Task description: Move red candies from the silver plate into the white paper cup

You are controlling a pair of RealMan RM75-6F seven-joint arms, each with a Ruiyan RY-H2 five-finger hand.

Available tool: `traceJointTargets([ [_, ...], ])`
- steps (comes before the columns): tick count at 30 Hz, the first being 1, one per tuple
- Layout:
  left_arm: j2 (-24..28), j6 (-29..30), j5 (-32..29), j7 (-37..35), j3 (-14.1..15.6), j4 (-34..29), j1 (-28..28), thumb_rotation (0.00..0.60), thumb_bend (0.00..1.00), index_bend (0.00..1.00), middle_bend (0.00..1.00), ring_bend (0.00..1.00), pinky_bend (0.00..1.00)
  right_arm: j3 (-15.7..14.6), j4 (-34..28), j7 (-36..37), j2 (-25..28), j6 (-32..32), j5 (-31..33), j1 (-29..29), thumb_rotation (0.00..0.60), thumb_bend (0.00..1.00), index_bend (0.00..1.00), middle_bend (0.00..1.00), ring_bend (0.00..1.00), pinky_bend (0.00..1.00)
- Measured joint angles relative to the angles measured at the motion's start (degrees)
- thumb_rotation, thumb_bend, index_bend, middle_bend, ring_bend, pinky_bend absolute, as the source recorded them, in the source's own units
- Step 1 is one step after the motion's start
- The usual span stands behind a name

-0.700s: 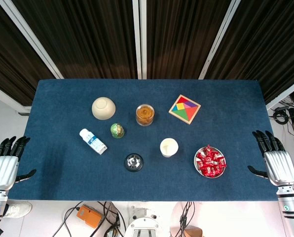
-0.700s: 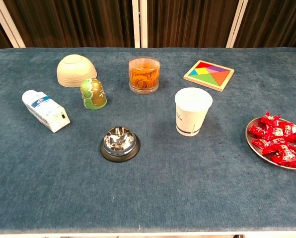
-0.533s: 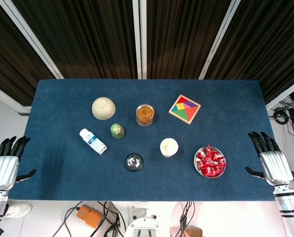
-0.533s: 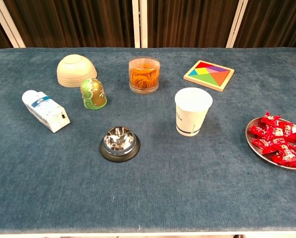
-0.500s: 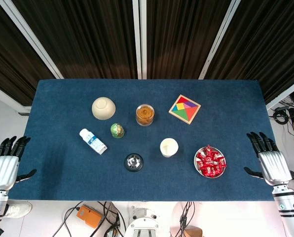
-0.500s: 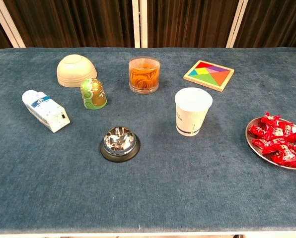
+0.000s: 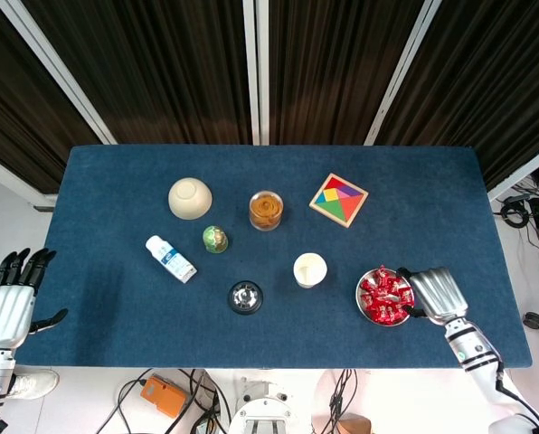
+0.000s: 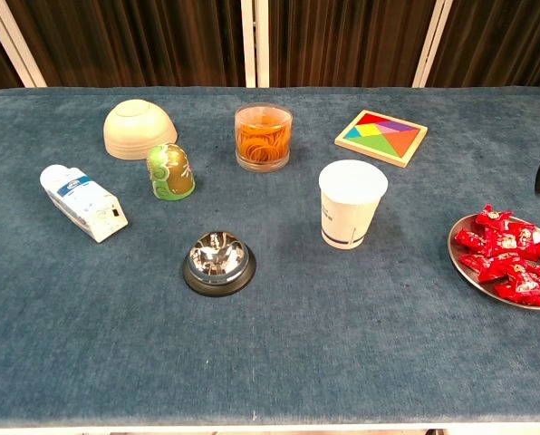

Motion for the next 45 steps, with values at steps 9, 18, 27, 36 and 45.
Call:
traceJointTargets([
  [9, -0.11, 0.13, -0.47, 0.06, -0.11, 0.23, 0.32, 0.600, 0.00, 0.09, 0.09, 0.00, 0.00, 0.01, 3.98, -0.47, -4.33, -6.55, 3.66, 4.62, 0.600, 0.44, 0.50, 0.76, 0.95, 1.00],
  [18, -0.34, 0.02, -0.65, 0.25, -0.24, 0.42, 0.35, 0.600, 0.00, 0.09, 0.09, 0.00, 0.00, 0.15, 5.64, 0.26, -5.99, -8.89, 5.63, 6.79, 0.600, 0.65, 0.66, 0.79, 0.96, 1.00],
  [27, -0.15, 0.01, -0.74, -0.01, -0.50, 0.46, 0.28, 0.600, 0.00, 0.09, 0.09, 0.00, 0.00, 2.27, 0.10, 4.08, -1.99, -5.79, 4.40, 7.57, 0.600, 0.66, 0.68, 0.79, 0.97, 1.00],
  [36, 0.04, 0.17, -0.90, 0.35, -0.67, 0.31, 0.36, 0.600, 0.00, 0.09, 0.09, 0.00, 0.00, 8.11, -6.20, 6.51, -0.61, -8.31, 4.80, 15.04, 0.600, 0.66, 0.60, 0.79, 0.97, 1.00],
  [45, 0.24, -0.28, -1.32, 0.71, -1.09, 0.51, 0.00, 0.600, 0.00, 0.09, 0.09, 0.00, 0.00, 8.66, -3.97, 3.92, -6.96, -13.58, 8.49, 21.05, 0.600, 0.66, 0.57, 0.79, 0.97, 1.00],
])
